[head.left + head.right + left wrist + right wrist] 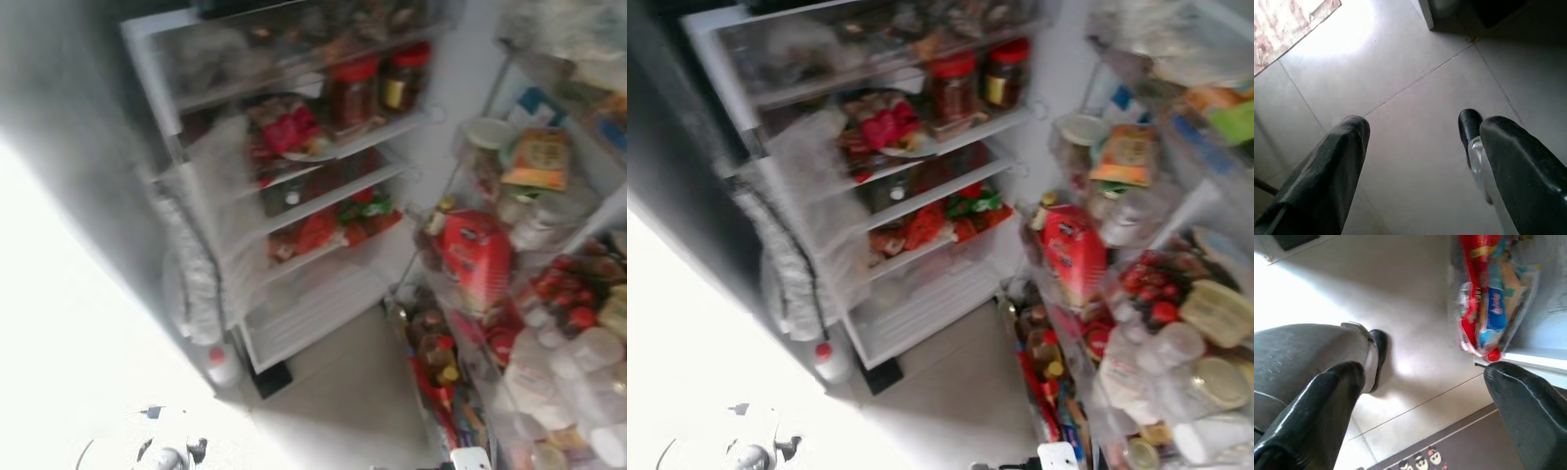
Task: Restocking fridge
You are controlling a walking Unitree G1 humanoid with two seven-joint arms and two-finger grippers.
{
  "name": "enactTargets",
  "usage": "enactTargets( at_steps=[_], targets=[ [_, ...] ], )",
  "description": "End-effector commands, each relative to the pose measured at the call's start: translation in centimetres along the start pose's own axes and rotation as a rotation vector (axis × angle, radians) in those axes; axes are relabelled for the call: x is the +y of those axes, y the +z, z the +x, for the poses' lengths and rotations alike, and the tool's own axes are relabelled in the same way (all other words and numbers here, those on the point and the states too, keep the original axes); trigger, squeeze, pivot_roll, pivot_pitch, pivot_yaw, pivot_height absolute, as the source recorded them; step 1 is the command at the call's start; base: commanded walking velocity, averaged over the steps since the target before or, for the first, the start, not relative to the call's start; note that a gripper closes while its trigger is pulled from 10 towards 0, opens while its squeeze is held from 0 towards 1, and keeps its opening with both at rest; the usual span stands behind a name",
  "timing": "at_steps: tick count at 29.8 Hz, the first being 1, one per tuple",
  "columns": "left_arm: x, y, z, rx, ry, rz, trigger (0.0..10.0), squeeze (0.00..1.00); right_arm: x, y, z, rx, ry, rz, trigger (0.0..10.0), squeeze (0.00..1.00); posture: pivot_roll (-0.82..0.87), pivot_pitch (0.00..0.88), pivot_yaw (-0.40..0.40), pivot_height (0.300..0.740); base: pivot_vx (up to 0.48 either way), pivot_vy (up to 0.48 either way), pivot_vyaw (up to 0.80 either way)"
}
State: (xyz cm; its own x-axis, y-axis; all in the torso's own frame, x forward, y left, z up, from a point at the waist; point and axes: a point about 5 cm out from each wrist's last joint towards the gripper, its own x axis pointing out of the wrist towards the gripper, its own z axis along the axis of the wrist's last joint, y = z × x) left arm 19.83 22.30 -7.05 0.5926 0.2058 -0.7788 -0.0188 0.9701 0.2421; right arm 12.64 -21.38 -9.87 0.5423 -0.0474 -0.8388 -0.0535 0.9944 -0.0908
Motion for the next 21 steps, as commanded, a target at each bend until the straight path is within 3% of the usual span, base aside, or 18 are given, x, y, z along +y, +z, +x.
enactTargets(
  at_steps=[1, 7, 14, 21],
  targets=[
    [0.1, -1.2, -0.2, 0.041, -0.006, 0.007, 10.0, 0.00, 0.6, -0.6, -0.1, 0.020, 0.017, 0.013, 10.0, 0.00, -0.22, 0.129, 0.002, 0.740, 0.000, 0.368, 0.00],
    [0.4, -1.4, -0.2, 0.049, -0.004, 0.011, 10.0, 0.00, 0.5, -0.6, -0.1, 0.022, 0.012, 0.015, 10.0, 0.00, -0.22, 0.134, 0.002, 0.740, 0.000, 0.368, 0.00],
    [-0.3, -1.5, -0.2, 0.053, -0.016, 0.014, 10.0, 0.00, 0.5, -0.6, -0.1, 0.019, 0.006, 0.020, 10.0, 0.00, -0.22, 0.139, 0.000, 0.740, 0.000, 0.322, 0.00],
    [-0.6, -1.7, -0.3, 0.061, -0.021, 0.027, 10.0, 0.00, 0.5, -0.5, -0.1, 0.017, 0.000, 0.026, 10.0, 0.00, -0.22, 0.147, -0.001, 0.740, 0.000, 0.000, 0.00]
  ],
)
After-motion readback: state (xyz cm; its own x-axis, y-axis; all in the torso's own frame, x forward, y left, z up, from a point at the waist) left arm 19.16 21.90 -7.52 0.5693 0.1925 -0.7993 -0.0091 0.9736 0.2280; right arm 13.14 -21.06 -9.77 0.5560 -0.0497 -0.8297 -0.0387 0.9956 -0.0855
